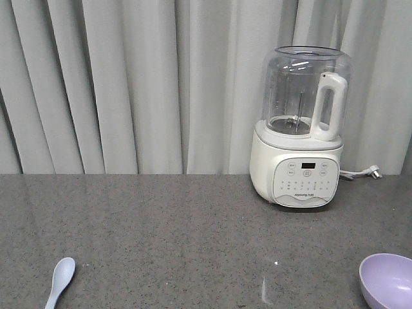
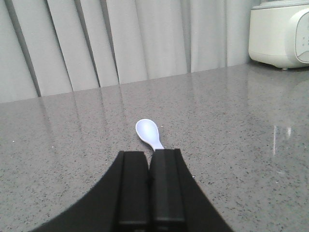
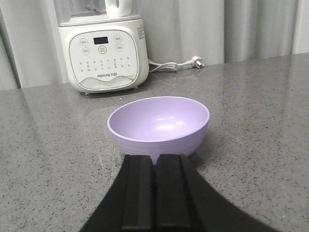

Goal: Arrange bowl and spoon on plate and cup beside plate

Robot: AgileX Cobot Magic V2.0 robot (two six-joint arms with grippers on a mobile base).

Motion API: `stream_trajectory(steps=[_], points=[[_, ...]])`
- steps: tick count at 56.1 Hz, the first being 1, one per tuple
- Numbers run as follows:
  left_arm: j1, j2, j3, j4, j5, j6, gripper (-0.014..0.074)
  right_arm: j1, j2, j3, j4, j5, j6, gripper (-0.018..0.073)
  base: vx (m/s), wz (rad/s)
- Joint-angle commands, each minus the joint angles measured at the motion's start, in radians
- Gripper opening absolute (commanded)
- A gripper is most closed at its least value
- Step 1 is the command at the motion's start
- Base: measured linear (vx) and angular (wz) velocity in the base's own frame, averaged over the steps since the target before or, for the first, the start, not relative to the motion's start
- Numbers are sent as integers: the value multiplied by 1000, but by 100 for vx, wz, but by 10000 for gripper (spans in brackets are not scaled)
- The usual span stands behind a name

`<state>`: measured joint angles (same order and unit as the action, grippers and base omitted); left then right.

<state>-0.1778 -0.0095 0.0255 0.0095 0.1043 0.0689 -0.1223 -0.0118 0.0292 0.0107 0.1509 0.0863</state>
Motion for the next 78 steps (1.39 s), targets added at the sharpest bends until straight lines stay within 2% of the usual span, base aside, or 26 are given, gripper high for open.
stream_trajectory(steps=[1, 28, 32, 35, 39, 42, 46, 52, 56, 62, 68, 78], points=[[-8, -18, -26, -1, -83, 0, -6, -4, -4, 5, -5, -82, -3, -8, 3, 0], [-8, -18, -26, 0, -96, 2, -6, -3, -4, 5, -5, -84, -3, -8, 0, 0], [-8, -18, -38, -1, -186, 1, -6, -3, -4, 5, -3, -125, -3, -8, 0, 0], [-8, -18, -38, -2, -287, -13, -6, -3, -4, 4, -5, -220, -3, -8, 0, 0], [-8, -18, -43, -9, -437, -69, -6, -3, -4, -15, -5, -374, -3, -8, 0, 0], [-8, -16, -87, -33, -478, -111, -6, -3, -4, -67, -5, -401, -3, -8, 0, 0], [-7, 1, -194, -63, -431, -107, -6, -3, 10, -191, -11, -362, -8, -8, 0, 0], [-7, 112, -438, -61, -331, -13, -6, -3, 137, -456, -31, -250, -58, -8, 0, 0], [-7, 249, -614, -61, -257, 43, -6, -3, 263, -619, -39, -185, -78, -8, 0, 0], [-7, 489, -828, -61, -111, 53, -6, -3, 480, -820, -39, -111, -78, -8, 0, 0], [-7, 689, -948, -61, -20, 53, -6, -3, 648, -915, -38, -95, -78, -8, 0, 0], [-8, 921, -979, -64, -24, 51, -1, -3, 825, -917, -24, -62, -78, -3, 0, 0]])
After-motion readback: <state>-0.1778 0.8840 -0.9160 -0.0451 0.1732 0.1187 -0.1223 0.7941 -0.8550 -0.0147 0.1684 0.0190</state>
